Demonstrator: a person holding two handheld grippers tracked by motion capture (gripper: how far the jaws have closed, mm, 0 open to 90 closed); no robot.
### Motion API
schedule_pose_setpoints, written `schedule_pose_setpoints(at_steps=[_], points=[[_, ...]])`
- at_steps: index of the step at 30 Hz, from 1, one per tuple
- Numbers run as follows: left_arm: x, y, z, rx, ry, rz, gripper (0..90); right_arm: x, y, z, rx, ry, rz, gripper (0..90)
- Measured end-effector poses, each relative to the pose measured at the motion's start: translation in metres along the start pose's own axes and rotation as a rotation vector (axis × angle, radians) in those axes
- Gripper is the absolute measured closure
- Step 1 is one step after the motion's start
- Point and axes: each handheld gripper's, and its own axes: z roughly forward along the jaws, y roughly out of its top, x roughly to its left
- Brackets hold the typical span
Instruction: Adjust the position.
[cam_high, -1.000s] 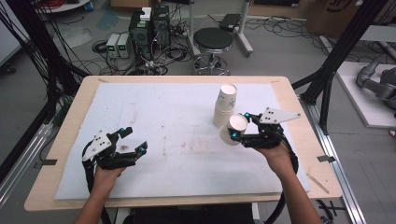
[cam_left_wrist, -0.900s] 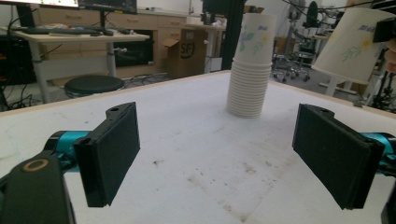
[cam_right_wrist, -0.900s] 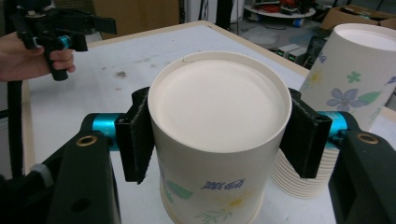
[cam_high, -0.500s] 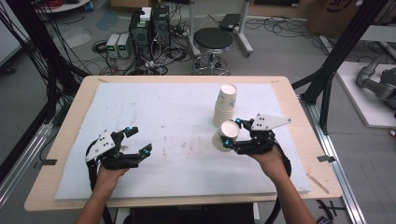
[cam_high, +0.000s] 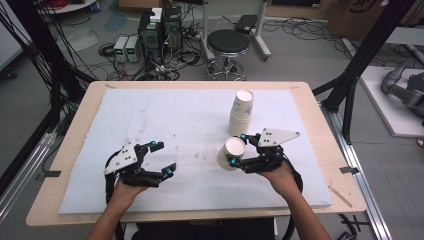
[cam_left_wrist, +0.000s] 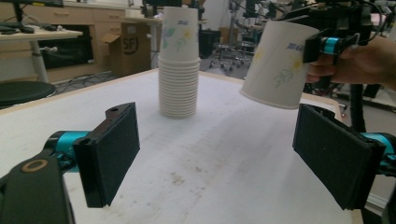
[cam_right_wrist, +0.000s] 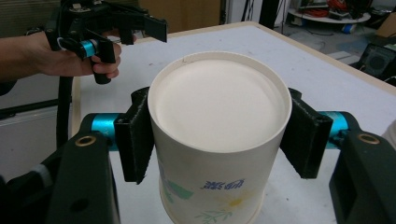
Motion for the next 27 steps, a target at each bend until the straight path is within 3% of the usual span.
schedule_pose_setpoints(at_steps=[9,27], points=[[-0.014,0.0,0.022,0.039,-0.101,0.019,14.9,0.006,0.0,0.01,0.003,0.039,-0.009,35.3],[-0.034,0.001,0.069,0.115,-0.201,0.077,15.1,0.017,0.001,0.026,0.023,0.13,-0.004,35.2]])
